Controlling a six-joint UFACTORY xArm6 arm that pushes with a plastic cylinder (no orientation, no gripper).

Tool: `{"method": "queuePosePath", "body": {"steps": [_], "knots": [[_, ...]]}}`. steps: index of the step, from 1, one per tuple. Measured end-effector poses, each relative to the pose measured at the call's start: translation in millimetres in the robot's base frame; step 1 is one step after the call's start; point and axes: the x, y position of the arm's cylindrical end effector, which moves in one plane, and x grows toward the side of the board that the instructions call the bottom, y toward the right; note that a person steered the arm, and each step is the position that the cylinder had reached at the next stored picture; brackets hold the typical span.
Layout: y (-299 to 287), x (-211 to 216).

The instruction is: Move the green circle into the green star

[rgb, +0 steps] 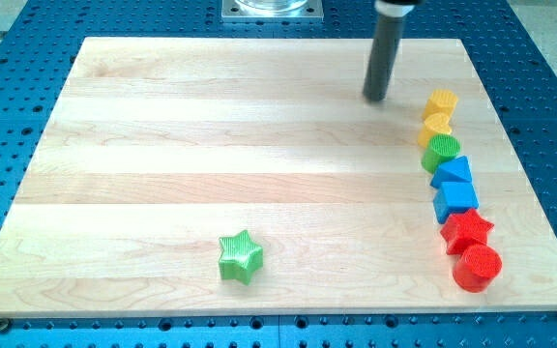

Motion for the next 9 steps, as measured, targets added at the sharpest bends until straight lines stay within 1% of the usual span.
{"method": "queuePosePath", "body": {"steps": [1, 2, 3, 4, 5, 6, 7, 8, 9], "knots": [[85, 0], [127, 54], [83, 120], [41, 121], [-20, 136], [15, 143], [-36, 176], [-100, 179], [-143, 200]]}}
